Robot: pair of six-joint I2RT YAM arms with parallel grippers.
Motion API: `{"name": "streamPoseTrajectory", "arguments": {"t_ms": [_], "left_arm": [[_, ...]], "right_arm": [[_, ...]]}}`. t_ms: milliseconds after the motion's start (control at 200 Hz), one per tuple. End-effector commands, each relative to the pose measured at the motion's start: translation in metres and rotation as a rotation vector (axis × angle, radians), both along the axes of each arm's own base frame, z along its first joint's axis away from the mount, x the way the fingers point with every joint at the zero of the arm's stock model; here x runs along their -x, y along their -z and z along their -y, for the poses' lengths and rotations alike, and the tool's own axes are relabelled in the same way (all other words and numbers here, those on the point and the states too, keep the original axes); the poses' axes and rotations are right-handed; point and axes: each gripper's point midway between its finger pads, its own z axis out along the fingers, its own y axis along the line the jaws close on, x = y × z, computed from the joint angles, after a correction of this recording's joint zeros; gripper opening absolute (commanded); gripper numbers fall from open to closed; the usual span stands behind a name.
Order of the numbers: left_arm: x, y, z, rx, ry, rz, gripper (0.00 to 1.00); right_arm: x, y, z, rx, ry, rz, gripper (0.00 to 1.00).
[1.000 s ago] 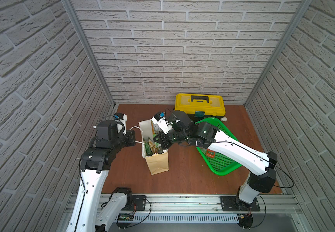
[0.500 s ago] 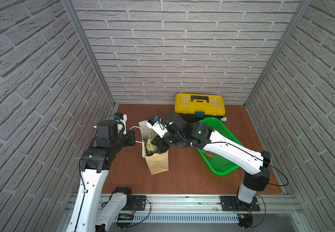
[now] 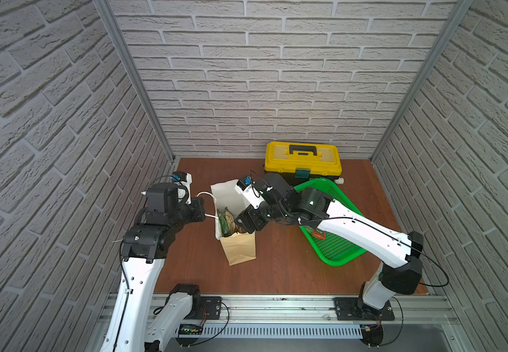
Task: Place the condiment packets inside the bag
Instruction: Place the condiment packet in the paper bag, then pick up the condiment packet from the storage box.
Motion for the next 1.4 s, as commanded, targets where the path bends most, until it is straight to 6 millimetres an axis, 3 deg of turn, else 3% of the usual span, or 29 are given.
{"name": "streamPoseTrajectory", "arguments": {"t_ms": [0, 100, 365, 525, 735, 890, 1065, 1295, 1395], "left_arm": [[-0.001, -0.004, -0.005, -0.014, -0.021, 0.022, 0.07], [-0.001, -0.003, -0.007, -0.019, -0.029, 0.021, 0.07], [0.000, 0.000, -0.010, -0.033, -0.045, 0.014, 0.07], [0.000, 0.000, -0.011, -0.037, -0.051, 0.011, 0.07], [-0.001, -0.001, -0.013, -0.043, -0.056, 0.004, 0.07], [-0.002, 0.000, -0.013, -0.045, -0.057, -0.003, 0.07], [-0.004, 0.001, -0.014, -0.052, -0.059, -0.011, 0.07], [-0.005, 0.000, -0.014, -0.055, -0.058, -0.009, 0.07], [-0.007, 0.001, -0.014, -0.052, -0.056, -0.009, 0.07]], "right_arm": [[-0.004, -0.046, 0.025, -0.129, 0.053, 0.092, 0.88], [-0.006, -0.052, 0.056, -0.166, 0.110, 0.112, 0.96], [-0.010, -0.043, 0.146, -0.213, 0.286, 0.128, 1.00], [-0.019, -0.013, 0.191, -0.193, 0.398, 0.094, 1.00], [-0.047, 0.056, 0.242, -0.152, 0.556, -0.038, 1.00], [-0.068, 0.117, 0.269, -0.071, 0.646, -0.170, 1.00], [-0.079, 0.178, 0.283, 0.128, 0.682, -0.280, 1.00], [-0.084, 0.214, 0.297, 0.288, 0.700, -0.318, 1.00], [-0.083, 0.227, 0.294, 0.353, 0.678, -0.337, 1.00]]}}
